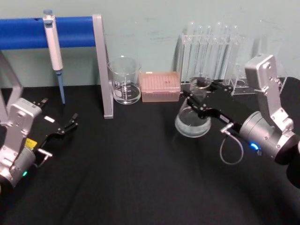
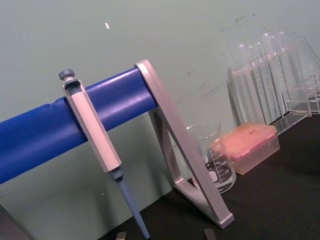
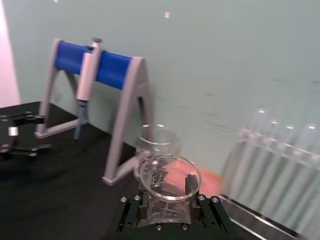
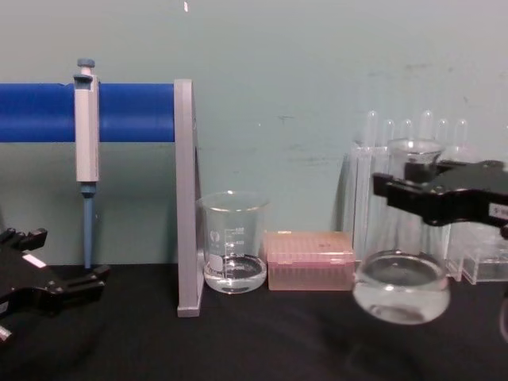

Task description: Grasp the erlenmeyer flask with one hand, shake it three times, then place it back.

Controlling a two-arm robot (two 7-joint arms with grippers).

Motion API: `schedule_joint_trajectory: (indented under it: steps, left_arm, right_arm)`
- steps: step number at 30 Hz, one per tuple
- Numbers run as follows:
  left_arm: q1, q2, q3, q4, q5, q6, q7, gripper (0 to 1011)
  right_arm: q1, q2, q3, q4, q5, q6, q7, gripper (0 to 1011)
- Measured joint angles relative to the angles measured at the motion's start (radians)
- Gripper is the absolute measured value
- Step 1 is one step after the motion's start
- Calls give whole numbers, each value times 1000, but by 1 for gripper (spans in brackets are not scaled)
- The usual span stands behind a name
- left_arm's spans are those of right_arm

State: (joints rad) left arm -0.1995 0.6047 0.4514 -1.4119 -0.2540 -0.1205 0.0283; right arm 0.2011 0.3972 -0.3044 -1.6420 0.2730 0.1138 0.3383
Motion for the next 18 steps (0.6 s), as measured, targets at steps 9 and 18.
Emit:
schedule_joint_trajectory:
  steps: [9, 18]
  left_arm:
    - [0, 0, 0, 0, 0, 0, 0, 1001]
    - [0, 0, 0, 0, 0, 0, 0, 1001]
  right_arm:
    - [-8, 5, -40, -29, 28, 1, 60, 451]
    - [-8, 20, -84, -51, 58, -1, 107, 451]
